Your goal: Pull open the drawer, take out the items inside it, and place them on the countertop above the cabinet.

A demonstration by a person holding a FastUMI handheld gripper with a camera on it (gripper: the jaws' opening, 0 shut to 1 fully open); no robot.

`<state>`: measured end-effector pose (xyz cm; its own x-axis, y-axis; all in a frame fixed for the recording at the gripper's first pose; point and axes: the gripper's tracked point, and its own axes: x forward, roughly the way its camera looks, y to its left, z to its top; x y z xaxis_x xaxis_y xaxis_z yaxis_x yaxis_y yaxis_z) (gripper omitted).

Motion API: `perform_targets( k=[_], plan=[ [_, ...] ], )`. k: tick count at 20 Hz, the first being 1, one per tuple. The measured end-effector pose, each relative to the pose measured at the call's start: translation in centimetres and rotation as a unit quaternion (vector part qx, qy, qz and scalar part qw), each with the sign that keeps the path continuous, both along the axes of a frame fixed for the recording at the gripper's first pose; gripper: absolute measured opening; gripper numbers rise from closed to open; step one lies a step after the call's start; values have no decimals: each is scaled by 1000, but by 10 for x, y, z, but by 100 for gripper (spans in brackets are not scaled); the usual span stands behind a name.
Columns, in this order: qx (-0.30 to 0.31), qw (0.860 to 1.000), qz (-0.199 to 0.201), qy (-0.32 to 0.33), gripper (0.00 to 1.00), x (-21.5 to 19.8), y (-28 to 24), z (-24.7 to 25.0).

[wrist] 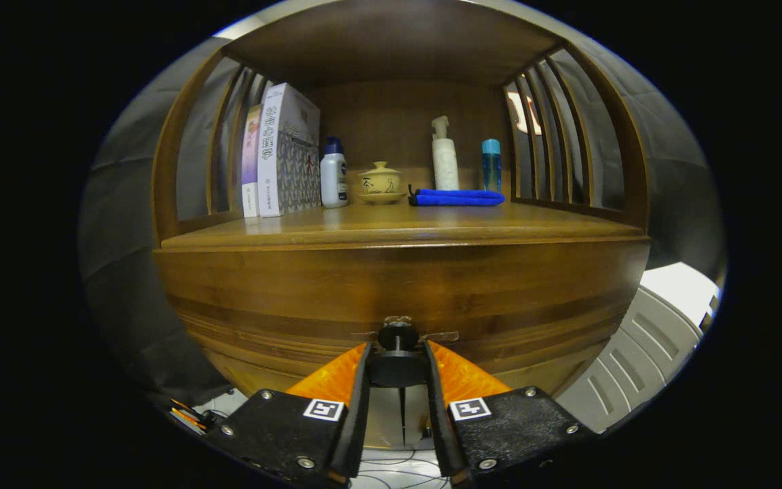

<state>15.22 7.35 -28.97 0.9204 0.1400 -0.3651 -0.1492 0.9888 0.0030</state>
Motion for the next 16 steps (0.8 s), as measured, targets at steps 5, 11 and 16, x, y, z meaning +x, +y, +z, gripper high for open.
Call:
perform_targets(
  k=[5,11,16],
  plan=[
    [-15,1000,-1,-3,33,-8,-5,-2],
    [3,1000,-4,-1,33,-55,-14,1],
    [1,1000,-5,7,33,-99,-20,1]
  ],
)
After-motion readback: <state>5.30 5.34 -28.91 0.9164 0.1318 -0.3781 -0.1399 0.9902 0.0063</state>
